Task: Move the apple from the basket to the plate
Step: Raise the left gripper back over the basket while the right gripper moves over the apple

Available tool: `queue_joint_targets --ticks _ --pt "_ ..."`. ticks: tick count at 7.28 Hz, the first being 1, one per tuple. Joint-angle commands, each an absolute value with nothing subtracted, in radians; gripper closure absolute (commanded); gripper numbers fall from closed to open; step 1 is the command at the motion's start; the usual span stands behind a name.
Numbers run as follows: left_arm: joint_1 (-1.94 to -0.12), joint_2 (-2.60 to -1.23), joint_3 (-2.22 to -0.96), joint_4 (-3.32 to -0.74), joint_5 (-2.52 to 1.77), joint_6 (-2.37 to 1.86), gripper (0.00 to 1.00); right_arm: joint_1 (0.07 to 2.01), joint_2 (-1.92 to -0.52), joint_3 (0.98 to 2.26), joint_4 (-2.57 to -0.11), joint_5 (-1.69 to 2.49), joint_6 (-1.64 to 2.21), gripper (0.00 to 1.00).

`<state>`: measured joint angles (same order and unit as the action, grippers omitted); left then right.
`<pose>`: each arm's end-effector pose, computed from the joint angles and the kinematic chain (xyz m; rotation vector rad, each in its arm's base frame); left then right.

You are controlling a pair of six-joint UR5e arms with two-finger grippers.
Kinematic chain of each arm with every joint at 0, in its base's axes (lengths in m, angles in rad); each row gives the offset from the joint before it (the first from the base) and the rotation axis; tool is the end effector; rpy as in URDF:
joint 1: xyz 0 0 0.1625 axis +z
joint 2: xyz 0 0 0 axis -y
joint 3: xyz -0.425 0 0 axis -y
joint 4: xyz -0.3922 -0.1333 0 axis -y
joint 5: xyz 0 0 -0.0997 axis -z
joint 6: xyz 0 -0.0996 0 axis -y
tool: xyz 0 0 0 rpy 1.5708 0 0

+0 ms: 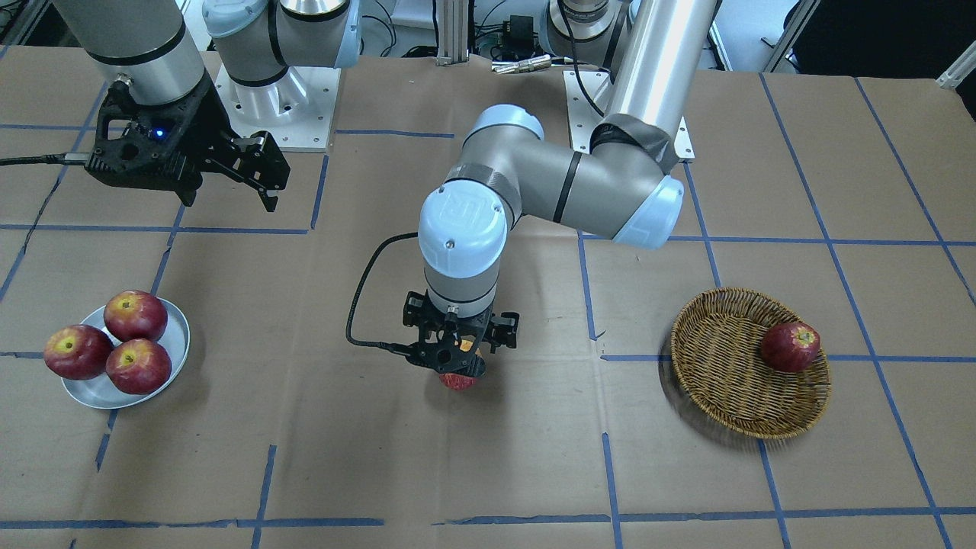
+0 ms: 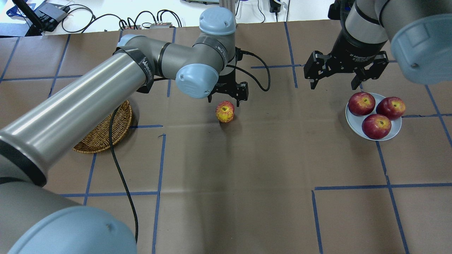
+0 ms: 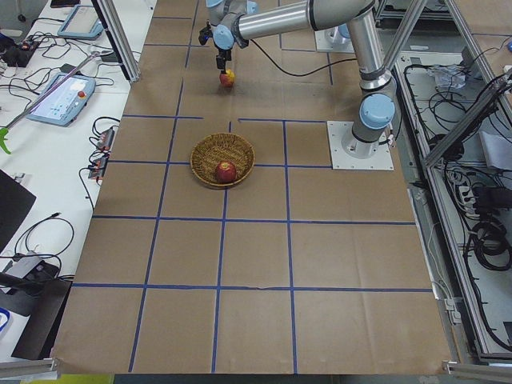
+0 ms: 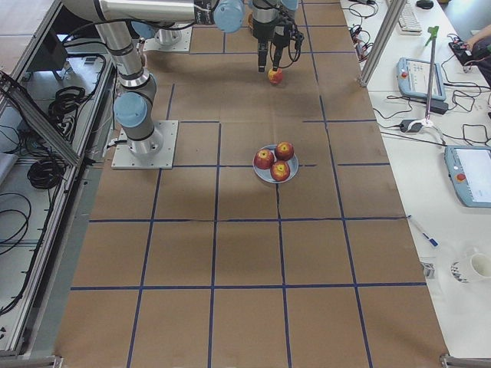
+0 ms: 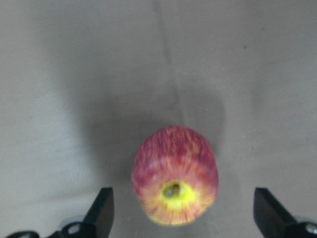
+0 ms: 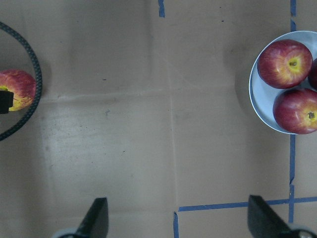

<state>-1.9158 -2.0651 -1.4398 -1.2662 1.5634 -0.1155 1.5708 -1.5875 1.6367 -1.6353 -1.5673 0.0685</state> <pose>-0.3500 -0.5776 0.2920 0.3585 3.1135 0.0922 0.1337 -0.4858 0.4701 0.1074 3.1356 -0.0238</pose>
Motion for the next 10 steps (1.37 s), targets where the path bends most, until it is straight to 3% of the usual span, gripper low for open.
queue_joint_targets --ticks 1,4,6,10 --pt "-1.855 -1.903 -1.445 -1.429 1.569 0.022 0.01 1.571 -1.586 1.637 -1.635 -1.569 0.069 0.00" --pt "-1.608 -1.667 -1.459 -1.619 1.566 0.228 0.01 1.580 -1.585 1.629 -1.635 -1.566 0.084 0.00" --pt "-1.550 -1.547 -1.483 -1.756 1.559 0.233 0.01 1.650 -1.536 1.615 -1.682 -1.562 0.155 0.00" --pt "-1.534 -1.534 -1.502 -1.756 1.568 0.235 0.01 1.900 -1.323 1.482 -1.791 -1.563 0.444 0.00"
